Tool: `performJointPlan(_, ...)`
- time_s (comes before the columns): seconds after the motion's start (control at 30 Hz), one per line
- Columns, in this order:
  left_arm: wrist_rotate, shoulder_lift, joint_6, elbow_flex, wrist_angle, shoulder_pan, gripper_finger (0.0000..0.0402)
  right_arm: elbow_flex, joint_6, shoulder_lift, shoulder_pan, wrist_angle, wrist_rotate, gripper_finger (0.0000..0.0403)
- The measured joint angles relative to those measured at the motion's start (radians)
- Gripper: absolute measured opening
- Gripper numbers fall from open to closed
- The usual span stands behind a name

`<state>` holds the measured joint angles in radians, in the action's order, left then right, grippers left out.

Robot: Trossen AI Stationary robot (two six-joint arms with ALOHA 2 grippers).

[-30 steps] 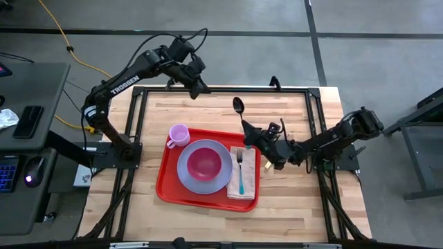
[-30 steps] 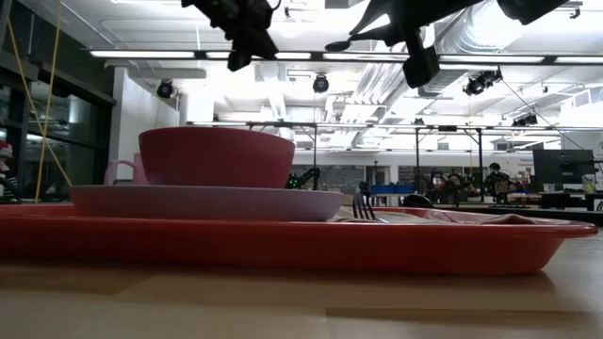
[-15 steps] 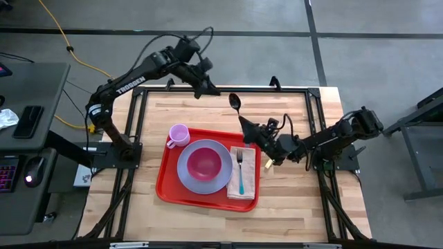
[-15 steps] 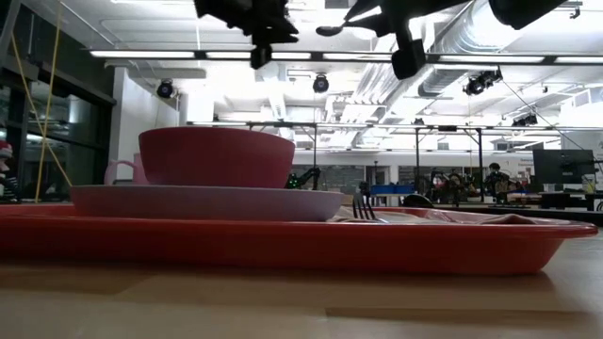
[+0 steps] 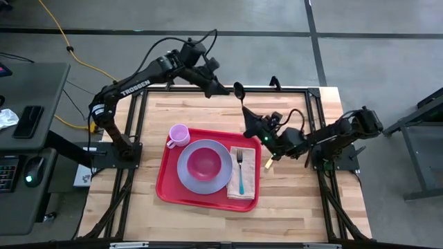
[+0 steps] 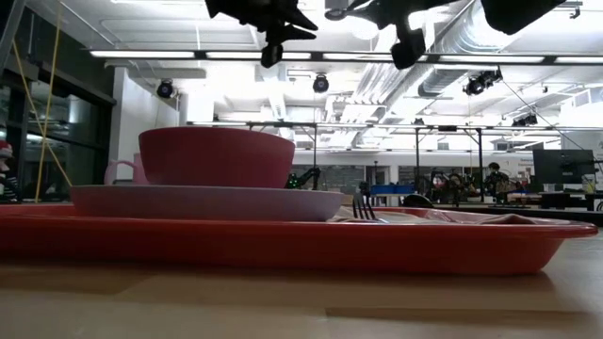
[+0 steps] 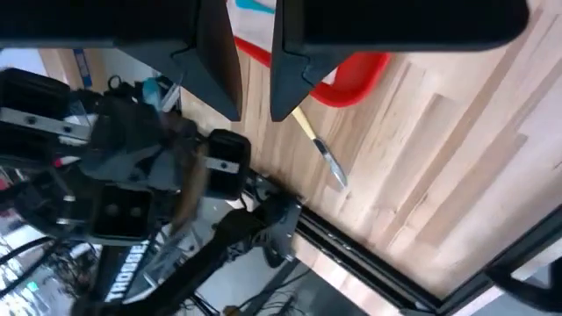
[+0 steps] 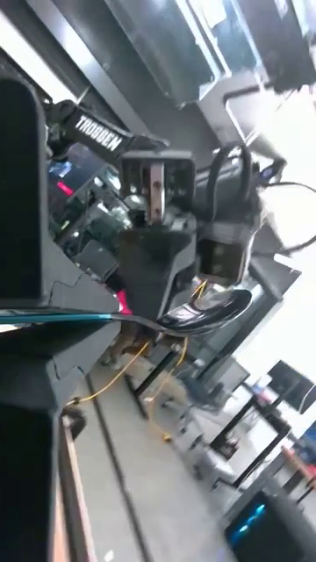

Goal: Set up tray
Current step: Put the blue spoon on top of the gray napkin to the left of the blue fork

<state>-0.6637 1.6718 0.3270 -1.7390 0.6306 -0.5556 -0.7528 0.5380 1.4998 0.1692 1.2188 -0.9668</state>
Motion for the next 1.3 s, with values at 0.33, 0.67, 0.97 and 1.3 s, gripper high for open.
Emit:
performJointPlan(0.33,-0.009,0.000,0.101,0.000,-0.135,0.000,0.0092,0.000,-0.047,0.000,-0.008,0.032,0.032,0.0000)
performJointPlan(0.67,-0.040,-0.001,0.143,0.000,-0.169,0.008,0.0092,0.000,-0.045,0.000,-0.066,0.043,0.094,0.0000)
performJointPlan(0.97,-0.049,-0.001,0.151,0.000,-0.161,0.006,0.0092,0.000,-0.077,0.000,-0.084,0.073,0.110,0.0000)
performJointPlan(1.3,-0.097,-0.001,0.145,0.000,-0.126,-0.027,0.0092,0.000,-0.094,-0.001,-0.085,0.080,0.101,0.0000)
